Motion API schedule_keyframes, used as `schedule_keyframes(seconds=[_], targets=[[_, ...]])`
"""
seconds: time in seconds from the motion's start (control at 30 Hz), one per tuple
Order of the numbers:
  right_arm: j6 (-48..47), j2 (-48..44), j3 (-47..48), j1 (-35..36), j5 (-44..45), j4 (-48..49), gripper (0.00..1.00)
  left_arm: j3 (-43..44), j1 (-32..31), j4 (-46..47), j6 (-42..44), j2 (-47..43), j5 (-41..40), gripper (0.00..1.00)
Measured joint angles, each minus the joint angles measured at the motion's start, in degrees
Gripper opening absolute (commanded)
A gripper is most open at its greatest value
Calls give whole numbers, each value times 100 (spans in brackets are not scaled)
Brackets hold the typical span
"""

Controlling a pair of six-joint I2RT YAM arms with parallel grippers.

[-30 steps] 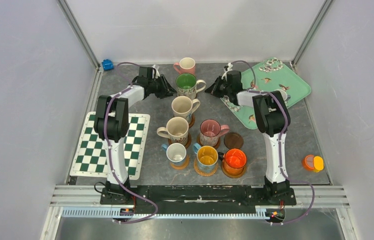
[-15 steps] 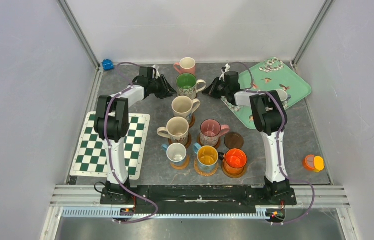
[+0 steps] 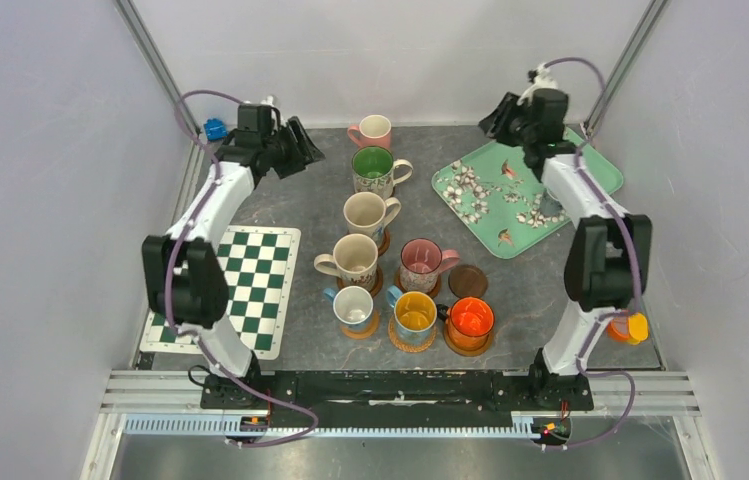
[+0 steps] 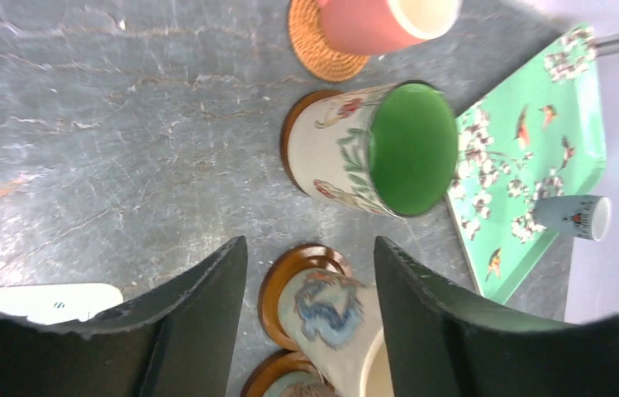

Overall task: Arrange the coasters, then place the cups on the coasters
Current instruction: Pick up the cup from the tray.

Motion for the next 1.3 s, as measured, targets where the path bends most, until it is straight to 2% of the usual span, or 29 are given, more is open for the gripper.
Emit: schedule_keyframes(seconds=[0.03, 0.07, 0.27, 0.47, 0.67, 0.87, 1.3], targets=[[-243, -258, 0, -105, 212, -195, 47, -24, -2, -72, 55, -278, -37, 95], [-455, -481, -2, -201, 382, -372, 49, -79, -4, -125, 122, -546, -66, 99], [-1480, -1019, 35, -699, 1051, -1213, 52, -822, -37, -376, 343, -2181, -72, 100], [-2234, -540, 435, -892, 1906, -2352, 51, -2326, -203, -479, 411, -3405, 96, 100], [-2715, -81, 614, -898, 2133, -2990, 47, -3460, -267, -599, 671, -4227, 227, 100], [-2916, 15, 654, -931, 2164, -3300, 47, -3639, -267, -693, 922, -4577, 197, 100], [-3010, 15, 369, -1141, 2203, -3351, 42, -3639, -289, -706, 994, -4603, 179, 100]])
